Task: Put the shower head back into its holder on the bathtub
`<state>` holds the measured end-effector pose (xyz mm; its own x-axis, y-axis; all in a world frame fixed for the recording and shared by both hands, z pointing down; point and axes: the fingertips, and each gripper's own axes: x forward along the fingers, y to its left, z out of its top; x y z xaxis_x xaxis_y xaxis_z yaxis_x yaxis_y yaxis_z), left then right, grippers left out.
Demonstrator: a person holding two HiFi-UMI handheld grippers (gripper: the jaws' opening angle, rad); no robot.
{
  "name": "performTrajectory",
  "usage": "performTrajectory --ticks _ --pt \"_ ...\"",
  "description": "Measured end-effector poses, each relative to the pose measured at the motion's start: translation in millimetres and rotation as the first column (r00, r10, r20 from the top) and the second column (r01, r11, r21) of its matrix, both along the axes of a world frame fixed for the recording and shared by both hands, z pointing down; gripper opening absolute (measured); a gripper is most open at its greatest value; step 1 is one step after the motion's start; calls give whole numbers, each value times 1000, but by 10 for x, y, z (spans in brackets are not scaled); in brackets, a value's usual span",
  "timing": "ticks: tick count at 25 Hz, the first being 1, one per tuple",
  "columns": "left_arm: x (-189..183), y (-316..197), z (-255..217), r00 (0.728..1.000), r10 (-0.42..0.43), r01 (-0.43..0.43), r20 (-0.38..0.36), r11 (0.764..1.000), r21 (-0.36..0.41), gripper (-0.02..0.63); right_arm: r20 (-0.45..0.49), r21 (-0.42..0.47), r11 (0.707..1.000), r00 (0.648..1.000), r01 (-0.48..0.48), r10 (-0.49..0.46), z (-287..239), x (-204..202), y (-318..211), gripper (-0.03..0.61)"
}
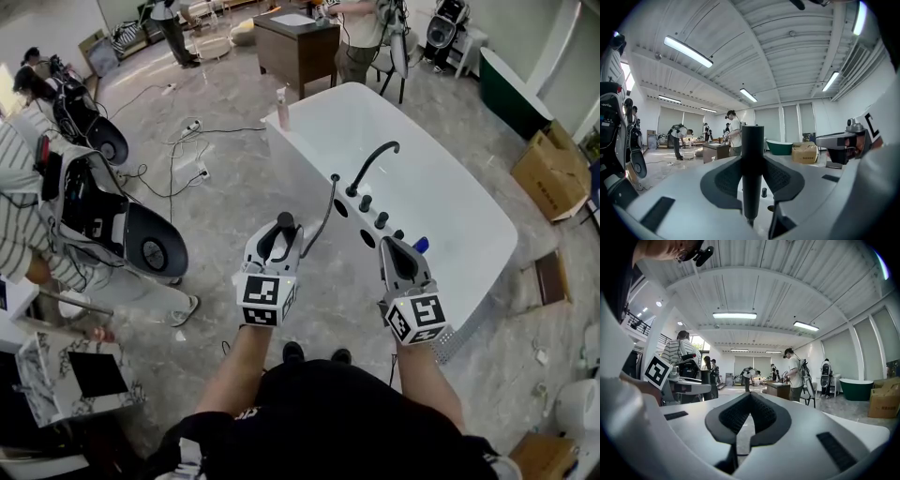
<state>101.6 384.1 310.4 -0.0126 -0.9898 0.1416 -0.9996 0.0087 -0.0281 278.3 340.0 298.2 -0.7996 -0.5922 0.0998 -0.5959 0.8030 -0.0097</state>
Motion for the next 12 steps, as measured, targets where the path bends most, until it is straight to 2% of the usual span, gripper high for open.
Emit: performTrajectory --ticks 5,12 --pt "-150 -41 -220 999 24 -25 23 998 54 144 6 -12 1000 1000 5 -5 26 -195 69 11" --pt "-407 -100 -340 997 71 -73 27 994 76 144 33 -48 999 999 16 -14 5 -624 146 14"
